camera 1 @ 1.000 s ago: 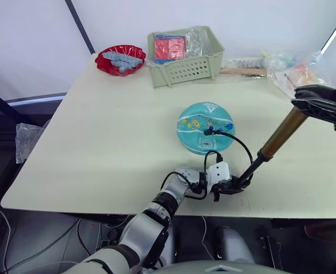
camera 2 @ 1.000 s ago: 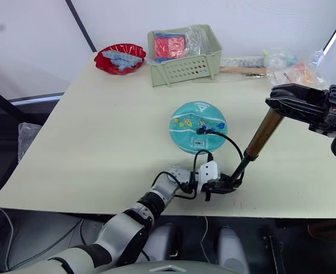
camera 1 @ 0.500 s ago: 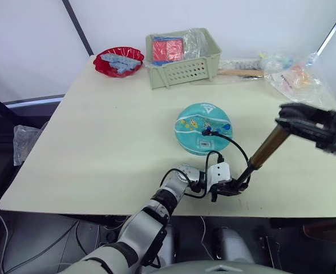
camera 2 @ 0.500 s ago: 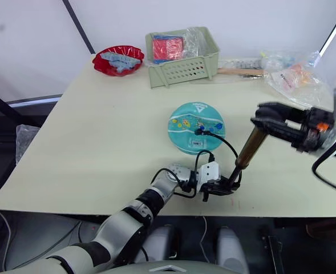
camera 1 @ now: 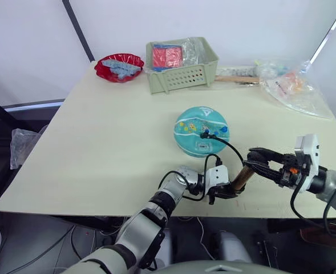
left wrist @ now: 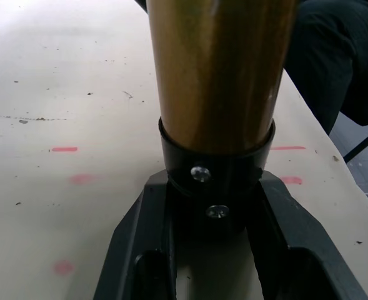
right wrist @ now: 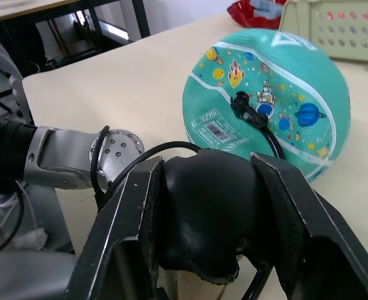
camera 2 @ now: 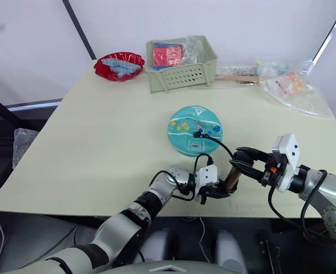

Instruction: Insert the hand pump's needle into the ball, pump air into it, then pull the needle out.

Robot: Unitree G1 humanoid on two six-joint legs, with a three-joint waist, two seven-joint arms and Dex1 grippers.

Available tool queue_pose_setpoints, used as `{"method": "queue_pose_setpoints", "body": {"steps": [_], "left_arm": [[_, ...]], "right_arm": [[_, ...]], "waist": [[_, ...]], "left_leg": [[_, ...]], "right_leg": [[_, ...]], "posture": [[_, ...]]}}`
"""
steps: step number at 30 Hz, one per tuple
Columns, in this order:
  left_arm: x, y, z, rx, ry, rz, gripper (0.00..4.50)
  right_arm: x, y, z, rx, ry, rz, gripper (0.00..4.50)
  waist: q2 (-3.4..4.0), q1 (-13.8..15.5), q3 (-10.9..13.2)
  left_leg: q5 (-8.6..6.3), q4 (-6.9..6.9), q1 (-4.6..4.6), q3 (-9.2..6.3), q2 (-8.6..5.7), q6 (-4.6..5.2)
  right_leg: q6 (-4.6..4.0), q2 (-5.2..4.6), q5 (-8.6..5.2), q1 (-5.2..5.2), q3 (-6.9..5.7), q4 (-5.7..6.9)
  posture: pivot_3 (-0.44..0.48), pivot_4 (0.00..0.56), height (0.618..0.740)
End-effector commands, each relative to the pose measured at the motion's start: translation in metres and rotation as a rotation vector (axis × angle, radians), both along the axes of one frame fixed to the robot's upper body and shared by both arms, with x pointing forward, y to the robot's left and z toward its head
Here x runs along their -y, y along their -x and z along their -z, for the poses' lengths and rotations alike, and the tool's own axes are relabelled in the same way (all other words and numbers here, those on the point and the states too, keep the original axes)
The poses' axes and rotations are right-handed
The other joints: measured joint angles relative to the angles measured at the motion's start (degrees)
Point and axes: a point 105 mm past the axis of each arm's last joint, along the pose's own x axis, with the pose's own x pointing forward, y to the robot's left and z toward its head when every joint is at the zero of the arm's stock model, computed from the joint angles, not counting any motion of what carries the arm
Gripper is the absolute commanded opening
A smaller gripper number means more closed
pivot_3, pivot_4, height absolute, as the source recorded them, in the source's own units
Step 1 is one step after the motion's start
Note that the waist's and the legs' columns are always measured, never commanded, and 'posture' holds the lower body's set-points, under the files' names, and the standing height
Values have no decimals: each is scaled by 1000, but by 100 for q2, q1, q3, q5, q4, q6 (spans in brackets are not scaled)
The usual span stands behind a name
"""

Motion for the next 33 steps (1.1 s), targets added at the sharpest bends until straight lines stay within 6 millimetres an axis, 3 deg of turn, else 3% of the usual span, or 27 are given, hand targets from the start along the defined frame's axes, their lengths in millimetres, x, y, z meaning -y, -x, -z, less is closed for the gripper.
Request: {"method": "queue_pose_setpoints", "body": {"steps": [1,6,16,23,28,33], "left_arm": [[-10,20,28,-93,-102,37,1034],[-12,21,31,-97,-114,36,1034],[-13,22,34,-95,-127,29,1034],[-17,21,36,-95,-136,25,1034],[-17,21,36,-91,-136,27,1034],[-15,24,37,-92,-133,34,1034]], "right_arm": [[-2,5,26,-92,33,-4,1646],[2,2,-15,7,-42,-11,1646],[29,-5,-108,173,-126,-2,1646],[45,1,-170,243,-178,-18,1646],[52,7,-195,266,-174,-27,1646],[51,7,-191,242,-166,-28,1646]], "waist": [[-3,2,-1],[3,7,7],[50,14,80],[52,14,104],[58,15,121],[69,24,124]], "left_leg": [[0,0,0,-1,0,0],[0,0,-7,1,0,0],[0,1,-21,4,-10,0],[0,3,-25,10,-12,0],[0,3,-34,10,-12,0],[1,15,-100,16,-16,1]], "right_leg": [[-1,1,0,0,-1,0],[-1,-1,0,1,1,0],[1,-20,0,-8,-2,-3],[2,-26,2,-11,3,-3],[2,-29,2,-16,3,-5],[14,-32,11,-79,11,0]], "posture": [[0,150,738],[0,150,738],[0,150,738],[0,150,738],[0,150,738],[0,150,738]]}}
